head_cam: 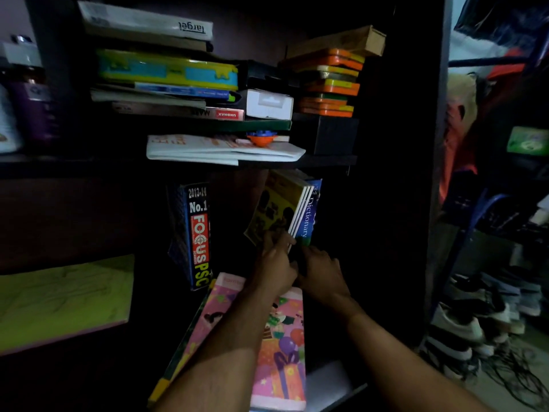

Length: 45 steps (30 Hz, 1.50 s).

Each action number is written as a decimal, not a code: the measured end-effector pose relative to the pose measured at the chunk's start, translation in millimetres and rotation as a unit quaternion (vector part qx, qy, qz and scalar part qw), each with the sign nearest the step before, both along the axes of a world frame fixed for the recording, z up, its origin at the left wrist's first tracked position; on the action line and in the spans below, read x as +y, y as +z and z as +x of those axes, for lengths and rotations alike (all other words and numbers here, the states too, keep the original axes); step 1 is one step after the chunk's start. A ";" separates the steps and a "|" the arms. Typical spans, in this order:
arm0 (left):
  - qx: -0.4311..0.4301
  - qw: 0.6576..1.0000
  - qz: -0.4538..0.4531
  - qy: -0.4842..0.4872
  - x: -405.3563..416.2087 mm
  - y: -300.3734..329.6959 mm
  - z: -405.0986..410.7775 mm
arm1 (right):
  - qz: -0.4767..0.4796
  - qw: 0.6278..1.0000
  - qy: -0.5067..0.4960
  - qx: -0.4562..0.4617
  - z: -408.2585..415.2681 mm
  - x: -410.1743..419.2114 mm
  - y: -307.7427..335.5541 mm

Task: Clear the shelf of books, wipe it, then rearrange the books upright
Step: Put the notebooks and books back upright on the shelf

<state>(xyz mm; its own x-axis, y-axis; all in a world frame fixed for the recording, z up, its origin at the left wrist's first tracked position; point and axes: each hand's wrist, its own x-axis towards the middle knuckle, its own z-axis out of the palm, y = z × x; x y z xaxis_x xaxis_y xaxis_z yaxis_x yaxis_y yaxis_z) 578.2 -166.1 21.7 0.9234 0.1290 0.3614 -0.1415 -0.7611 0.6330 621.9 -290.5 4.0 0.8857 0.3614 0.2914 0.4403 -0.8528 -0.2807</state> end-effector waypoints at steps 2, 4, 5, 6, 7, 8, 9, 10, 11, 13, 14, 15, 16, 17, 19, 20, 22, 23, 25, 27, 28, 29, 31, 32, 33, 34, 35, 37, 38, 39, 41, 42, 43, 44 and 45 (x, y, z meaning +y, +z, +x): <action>-0.025 0.999 -0.021 0.024 0.3 5.0 -3.4 | 0.100 0.995 0.003 0.014 -9.4 -5.8 -0.3; -0.053 0.995 -0.047 0.063 0.4 12.6 -11.2 | 0.167 0.985 0.007 0.040 -30.5 -12.4 1.3; -0.075 0.993 -0.052 0.072 -0.3 17.1 -14.0 | 0.180 0.982 0.017 0.048 -42.4 -15.5 1.1; -0.099 0.991 -0.051 0.067 -0.8 22.3 -17.9 | 0.194 0.979 0.030 0.053 -56.1 -18.7 -0.4; -0.118 0.991 -0.041 0.055 0.0 29.1 -22.2 | 0.206 0.976 0.043 0.060 -69.8 -20.7 -1.7; -0.127 0.991 -0.026 0.040 3.2 37.7 -26.8 | 0.217 0.972 0.056 0.066 -82.2 -22.1 -2.8; -0.122 0.992 -0.012 0.022 8.6 46.1 -34.7 | 0.227 0.969 0.059 0.076 -94.6 -25.6 -2.9; -0.103 0.995 -0.002 0.001 16.7 54.6 -45.7 | 0.245 0.964 0.051 0.089 -103.4 -28.6 -2.9; -0.079 0.997 0.005 -0.010 27.9 58.8 -62.7 | 0.256 0.961 0.033 0.101 -111.8 -30.1 -3.2; -0.032 0.999 0.028 0.032 58.1 49.3 -100.8 | 0.251 0.962 -0.011 0.105 -125.5 -30.7 -3.8; 0.005 0.996 0.050 0.071 74.6 37.5 -125.9 | 0.243 0.964 -0.024 0.103 -133.5 -29.2 -3.1; 0.050 0.992 0.065 0.100 89.3 22.0 -150.4 | 0.235 0.966 -0.027 0.101 -138.2 -26.6 -3.9; 0.097 0.987 0.063 0.109 99.8 7.4 -176.8 | 0.231 0.968 -0.028 0.100 -145.0 -23.3 -3.9; 0.130 0.986 0.048 0.095 104.9 -6.5 -197.0 | 0.228 0.968 -0.030 0.101 -147.9 -21.0 -5.4; 0.147 0.986 0.051 0.054 107.1 -23.1 -218.9 | 0.230 0.966 -0.026 0.117 -153.1 -17.6 -4.4; 0.145 0.987 0.063 0.041 106.6 -24.4 -221.6 | 0.242 0.962 -0.024 0.127 -153.9 -17.2 -3.7; 0.125 0.990 0.063 0.020 104.8 -18.5 -224.8 | 0.253 0.957 -0.020 0.143 -156.3 -18.4 -1.1; 0.115 0.991 0.064 0.013 103.9 -16.8 -224.7 | 0.243 0.958 -0.023 0.148 -156.8 -19.4 -0.8; 0.116 0.989 0.092 0.004 102.0 -13.7 -227.2 | 0.221 0.964 -0.028 0.142 -157.5 -21.2 0.7; 0.127 0.985 0.116 0.002 99.1 -12.4 -228.3 | 0.229 0.963 -0.032 0.140 -157.2 -23.6 -0.2; 0.125 0.985 0.117 0.006 98.5 -12.5 -228.1 | 0.239 0.961 -0.031 0.138 -157.3 -23.7 -0.9; 0.121 0.986 0.112 0.009 96.6 -12.0 -229.4 | 0.255 0.957 -0.034 0.135 -157.4 -24.5 -2.3; 0.129 0.987 0.096 0.019 94.7 -10.5 -231.2 | 0.278 0.950 -0.051 0.132 -155.5 -25.2 -4.4; 0.139 0.986 0.091 0.022 93.7 -10.0 -232.3 | 0.288 0.946 -0.060 0.132 -155.1 -25.4 -3.8; 0.145 0.985 0.095 0.022 93.1 -9.6 -232.8 | 0.304 0.941 -0.066 0.135 -153.2 -25.8 -4.4; 0.146 0.983 0.106 0.020 93.0 -9.1 -233.4 | 0.322 0.933 -0.069 0.144 -152.8 -26.1 -3.5; 0.144 0.982 0.120 0.016 93.4 -10.0 -233.5 | 0.341 0.925 -0.071 0.155 -151.4 -26.8 -3.3; 0.134 0.981 0.136 0.013 94.4 -11.7 -232.0 | 0.362 0.914 -0.069 0.170 -147.7 -29.2 -3.0; 0.128 0.983 0.132 0.012 95.0 -13.2 -230.5 | 0.368 0.911 -0.067 0.176 -146.4 -30.8 -2.9; 0.123 0.984 0.125 0.007 94.4 -13.5 -229.8 | 0.379 0.906 -0.068 0.174 -144.2 -33.5 -2.9; 0.127 0.983 0.131 -0.008 92.0 -13.9 -230.0 | 0.412 0.891 -0.082 0.173 -140.2 -39.6 -3.3; 0.132 0.980 0.146 -0.015 90.5 -13.8 -230.7 | 0.436 0.878 -0.087 0.176 -139.3 -42.7 -3.1; 0.136 0.977 0.160 -0.020 89.6 -13.4 -231.2 | 0.463 0.865 -0.093 0.172 -138.9 -46.3 -2.7; 0.137 0.976 0.168 -0.024 89.5 -12.5 -232.1 | 0.481 0.857 -0.100 0.156 -141.2 -48.8 -0.2; 0.133 0.975 0.175 -0.028 89.9 -13.3 -231.8 | 0.496 0.851 -0.107 0.136 -144.9 -50.6 2.5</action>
